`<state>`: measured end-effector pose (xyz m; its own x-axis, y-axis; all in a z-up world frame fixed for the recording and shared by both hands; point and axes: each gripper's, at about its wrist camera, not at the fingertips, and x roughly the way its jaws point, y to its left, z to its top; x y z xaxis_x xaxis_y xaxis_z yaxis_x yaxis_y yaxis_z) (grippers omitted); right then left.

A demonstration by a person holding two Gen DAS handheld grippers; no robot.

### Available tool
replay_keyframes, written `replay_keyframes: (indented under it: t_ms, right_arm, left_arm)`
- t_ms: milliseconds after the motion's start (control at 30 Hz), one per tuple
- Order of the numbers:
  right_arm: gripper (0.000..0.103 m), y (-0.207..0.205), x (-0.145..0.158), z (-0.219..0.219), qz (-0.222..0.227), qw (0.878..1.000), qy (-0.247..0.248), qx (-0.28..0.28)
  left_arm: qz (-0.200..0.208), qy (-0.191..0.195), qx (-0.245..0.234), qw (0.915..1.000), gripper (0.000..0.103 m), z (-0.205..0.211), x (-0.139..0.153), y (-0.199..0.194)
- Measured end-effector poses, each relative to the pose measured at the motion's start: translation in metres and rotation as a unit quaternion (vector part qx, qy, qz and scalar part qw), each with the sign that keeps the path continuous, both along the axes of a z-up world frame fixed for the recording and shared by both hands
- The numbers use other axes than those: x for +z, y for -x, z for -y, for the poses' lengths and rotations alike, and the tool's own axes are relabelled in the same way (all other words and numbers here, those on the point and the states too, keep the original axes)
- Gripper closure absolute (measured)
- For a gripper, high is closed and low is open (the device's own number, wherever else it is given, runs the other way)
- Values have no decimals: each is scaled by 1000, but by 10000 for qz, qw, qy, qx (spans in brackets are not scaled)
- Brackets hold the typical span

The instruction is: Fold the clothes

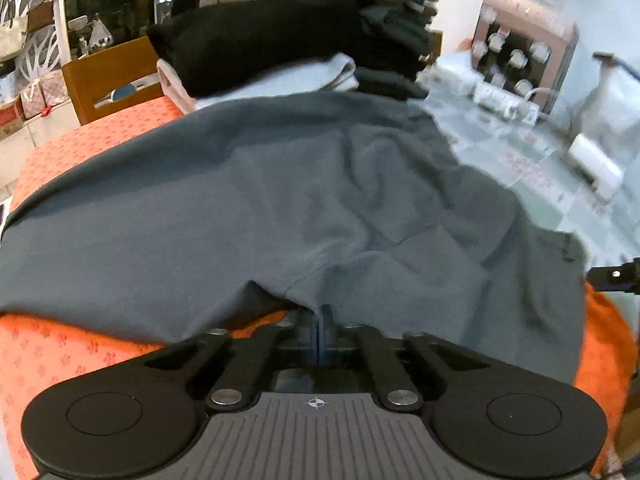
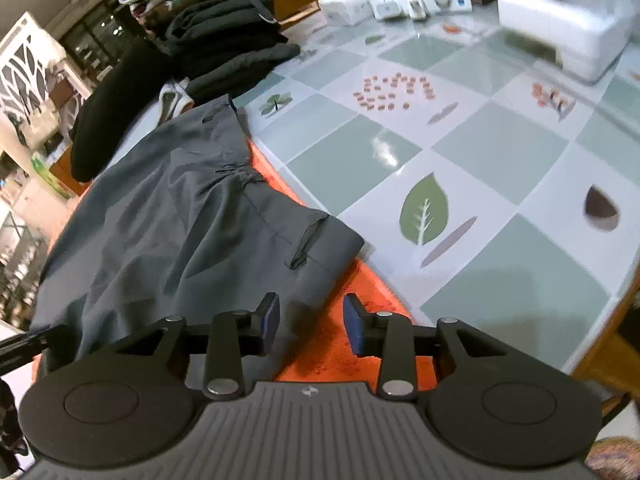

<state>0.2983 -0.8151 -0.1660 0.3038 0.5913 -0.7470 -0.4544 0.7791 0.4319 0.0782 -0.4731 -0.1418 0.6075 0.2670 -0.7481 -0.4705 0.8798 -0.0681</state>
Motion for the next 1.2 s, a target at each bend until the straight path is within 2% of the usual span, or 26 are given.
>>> replay_keyframes:
  t_ms: [67, 233, 500, 600, 667, 733, 767, 933, 967, 1033, 1067, 1100, 1200]
  right_arm:
    - [60, -2, -6, -4, -63, 10000, 8, 23]
    - [59, -4, -12, -11, -158, 9998, -43, 119]
    - [58, -12, -16, -13, -260, 9994, -143, 165]
    - [58, -15, -17, -16, -237, 9994, -140, 219]
    - [58, -18, -17, -19, -238, 9993, -159, 257]
    - [58, -20, -18, -24, -227, 9992, -166, 292]
    - [58, -21, -18, -26, -216, 9991, -171, 310]
    - [58, -25, -18, -34, -115, 9989, -175, 424]
    - [60, -25, -18, -35, -75, 9989, -157, 436]
    - [72, -26, -18, -36, -37, 9991, -84, 410]
    - [85, -27, -19, -36, -34, 9992, -44, 389]
    - [91, -27, -18, -35, -39, 9993, -25, 364]
    - [96, -26, -5, -33, -14, 9993, -166, 338]
  left_arm:
    - [44, -228, 117, 9997, 100, -2, 4, -2]
    - [144, -374, 645, 9971, 100, -34, 18, -10]
    - [-343, -500, 760, 9953, 96, -70, -5, -32]
    - [-401, -556, 737, 9949, 86, -72, -12, -31]
    - [-251, -521, 766, 9954, 77, -70, -7, -22]
    - [-82, -475, 803, 9956, 50, -67, 0, -12]
    - [4, -457, 824, 9955, 44, -65, 5, -6]
    - [246, -594, 1042, 9925, 32, -50, 29, 30]
    - [285, -637, 1085, 9916, 31, -45, 33, 38]
    - [336, -776, 1162, 9896, 24, -31, 41, 56]
    - [335, -863, 1183, 9887, 23, -24, 44, 64]
    - [331, -945, 1196, 9878, 23, -16, 47, 72]
    - [238, -1092, 1157, 9870, 23, 13, 50, 93]
